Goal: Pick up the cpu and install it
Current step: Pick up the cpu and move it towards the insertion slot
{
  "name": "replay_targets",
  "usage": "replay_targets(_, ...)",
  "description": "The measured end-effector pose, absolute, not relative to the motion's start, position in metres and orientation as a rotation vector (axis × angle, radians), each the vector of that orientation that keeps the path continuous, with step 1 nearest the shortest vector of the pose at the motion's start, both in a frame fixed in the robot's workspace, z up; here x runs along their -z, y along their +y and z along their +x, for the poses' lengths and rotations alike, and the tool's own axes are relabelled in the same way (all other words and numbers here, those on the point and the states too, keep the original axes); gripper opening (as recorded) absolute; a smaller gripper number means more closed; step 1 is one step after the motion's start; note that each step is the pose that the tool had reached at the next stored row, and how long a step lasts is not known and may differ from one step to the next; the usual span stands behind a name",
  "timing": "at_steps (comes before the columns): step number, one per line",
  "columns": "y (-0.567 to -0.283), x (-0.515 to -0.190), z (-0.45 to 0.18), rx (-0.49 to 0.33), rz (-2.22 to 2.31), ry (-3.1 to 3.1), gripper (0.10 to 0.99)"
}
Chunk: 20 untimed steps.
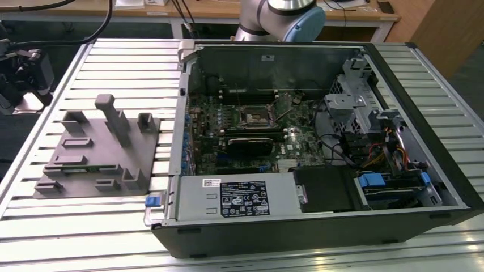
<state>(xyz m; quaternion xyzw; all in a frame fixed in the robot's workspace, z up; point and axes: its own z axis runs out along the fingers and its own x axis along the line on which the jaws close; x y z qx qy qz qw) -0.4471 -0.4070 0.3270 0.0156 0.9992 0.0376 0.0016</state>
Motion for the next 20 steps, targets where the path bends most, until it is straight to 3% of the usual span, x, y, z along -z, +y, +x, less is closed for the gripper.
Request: replay_targets(20, -0.407, -0.342, -0.447, -0.118, 0.049, 3.136, 0.529)
